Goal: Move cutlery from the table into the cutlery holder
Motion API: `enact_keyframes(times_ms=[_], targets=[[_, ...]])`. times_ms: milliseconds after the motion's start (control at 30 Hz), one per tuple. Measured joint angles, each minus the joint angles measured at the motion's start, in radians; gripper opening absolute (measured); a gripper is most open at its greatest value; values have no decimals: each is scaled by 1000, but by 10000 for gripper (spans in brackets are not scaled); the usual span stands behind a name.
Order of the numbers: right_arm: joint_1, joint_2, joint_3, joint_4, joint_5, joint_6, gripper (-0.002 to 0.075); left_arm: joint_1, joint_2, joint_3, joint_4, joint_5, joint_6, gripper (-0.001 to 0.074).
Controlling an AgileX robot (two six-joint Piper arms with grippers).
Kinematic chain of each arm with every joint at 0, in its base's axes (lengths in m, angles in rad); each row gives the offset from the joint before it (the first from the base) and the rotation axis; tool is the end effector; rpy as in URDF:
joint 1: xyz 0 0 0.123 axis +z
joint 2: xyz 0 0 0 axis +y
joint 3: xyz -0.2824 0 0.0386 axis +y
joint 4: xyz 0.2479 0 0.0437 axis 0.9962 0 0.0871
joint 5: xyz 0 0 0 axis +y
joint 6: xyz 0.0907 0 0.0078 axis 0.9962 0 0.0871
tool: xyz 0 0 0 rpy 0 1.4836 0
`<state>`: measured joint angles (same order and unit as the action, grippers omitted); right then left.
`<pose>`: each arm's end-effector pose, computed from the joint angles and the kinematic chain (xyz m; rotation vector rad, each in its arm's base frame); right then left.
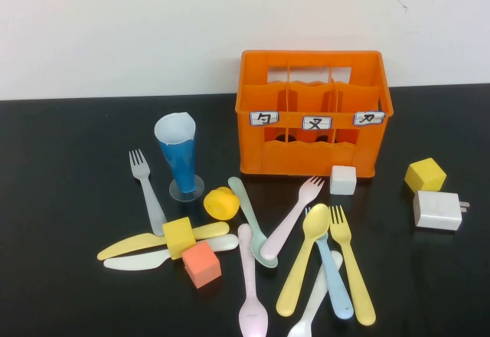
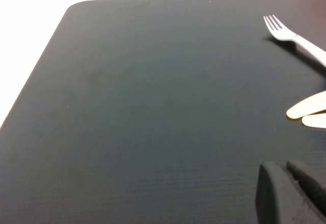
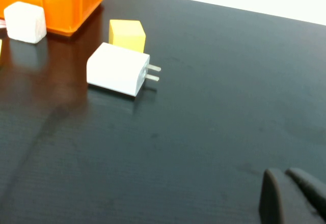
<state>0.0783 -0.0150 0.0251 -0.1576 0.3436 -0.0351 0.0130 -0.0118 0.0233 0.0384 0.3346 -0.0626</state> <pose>0.0534 -0.0007 0.1748 -0.2027 1.8235 -0.1225 0.0535 0.0018 0.1757 -0.0448 1.8289 0.0021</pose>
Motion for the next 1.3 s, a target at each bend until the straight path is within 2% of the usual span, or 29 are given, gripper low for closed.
enact_keyframes(times_ms=[567,667,733,800,900,1033,1100,1167,1300], targets=[[0,0,0,0,0,0,-3,0,0,0,40,0,-4,-1],[0,0,0,4,0,0,-3,0,0,2,-11,-30,-92,-1],[0,0,0,37,0,6,-3,0,0,7,-156,-102,-216,-1],[0,0,0,118,0,8,-3,0,0,7,-334,-222,-371,-1],[0,0,0,349,0,26,-3,0,0,7,-495,-381,-488,-1],[0,0,4,727,1,62,-3,0,0,7,-559,-520,-499,-1],[0,0,4,848,1,64,-3,0,0,7,-568,-582,-497,-1],[0,0,4,898,-6,64,-3,0,0,7,-572,-627,-498,-1],[0,0,4,883,-21,57,-3,0,0,7,-581,-694,-469,-1]])
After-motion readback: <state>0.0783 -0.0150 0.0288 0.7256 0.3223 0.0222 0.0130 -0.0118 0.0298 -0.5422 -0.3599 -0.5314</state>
